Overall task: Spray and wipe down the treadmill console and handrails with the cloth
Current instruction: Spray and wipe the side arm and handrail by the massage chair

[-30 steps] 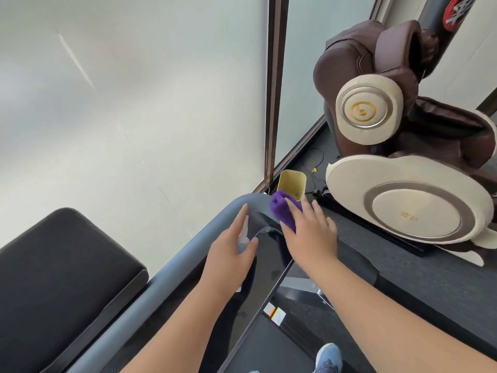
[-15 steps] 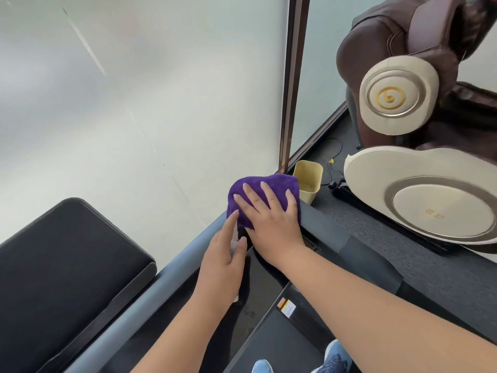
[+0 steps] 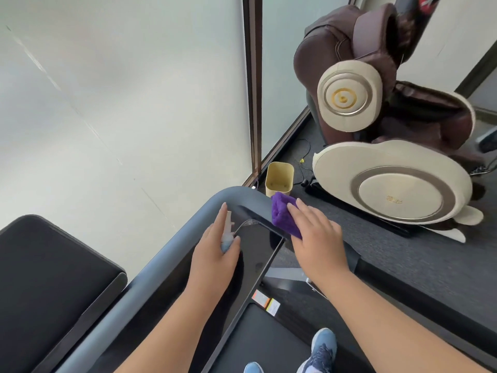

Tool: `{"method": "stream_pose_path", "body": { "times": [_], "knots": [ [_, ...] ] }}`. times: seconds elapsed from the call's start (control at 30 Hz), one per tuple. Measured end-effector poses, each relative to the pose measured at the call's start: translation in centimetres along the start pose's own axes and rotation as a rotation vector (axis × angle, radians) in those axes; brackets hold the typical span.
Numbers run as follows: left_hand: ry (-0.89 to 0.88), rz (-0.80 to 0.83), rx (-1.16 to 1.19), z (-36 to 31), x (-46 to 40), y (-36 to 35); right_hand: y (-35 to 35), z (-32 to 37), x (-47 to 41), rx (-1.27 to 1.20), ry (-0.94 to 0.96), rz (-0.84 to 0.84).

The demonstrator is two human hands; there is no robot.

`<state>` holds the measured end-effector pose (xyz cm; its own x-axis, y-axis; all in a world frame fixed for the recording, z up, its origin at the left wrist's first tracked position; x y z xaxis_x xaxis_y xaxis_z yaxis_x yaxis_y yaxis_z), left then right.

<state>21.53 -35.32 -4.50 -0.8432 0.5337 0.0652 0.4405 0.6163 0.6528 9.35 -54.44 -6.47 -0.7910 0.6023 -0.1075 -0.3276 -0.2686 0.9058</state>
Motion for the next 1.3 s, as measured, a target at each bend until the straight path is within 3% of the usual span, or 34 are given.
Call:
{"method": "stream_pose_path", "body": {
  "times": [0.33,0.63,1.0,1.17,1.3],
  "knots": [
    [-0.048,0.001,-0.198,0.0,0.5,-0.3,0.5,0.1,0.7,-0.025,-0.042,0.001],
    [0.086,-0.069,-0.248,-0.3,0.6,-0.6,-0.4,2.1,-0.3,0.003,-0.153,-0.092],
    [0.141,-0.092,-0.255,1.1,3.3,2.3,-6.3,11.5,-6.5,0.070,0.290,0.028],
    [0.092,0.016,-0.286,0.5,1.8,1.9,-5.2,6.8,-3.7,0.086,0.425,-0.008],
    [0.090,0.088,-0.314,-0.1,0.7,1.2,-3.6,2.2,-1.2,-0.018,0.316,-0.168]
  ]
}}
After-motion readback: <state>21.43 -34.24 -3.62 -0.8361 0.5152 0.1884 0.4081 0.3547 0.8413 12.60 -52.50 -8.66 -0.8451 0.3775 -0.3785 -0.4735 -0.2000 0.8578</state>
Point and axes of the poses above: each hand's wrist, its own x-axis away from the middle knuckle, its own y-axis out of the back of the hand, z = x × y, the point moved 1 cm from there along -x, towards the middle knuckle, and after that the axes turned 7 degrees about -x, right-handed, at the moved point
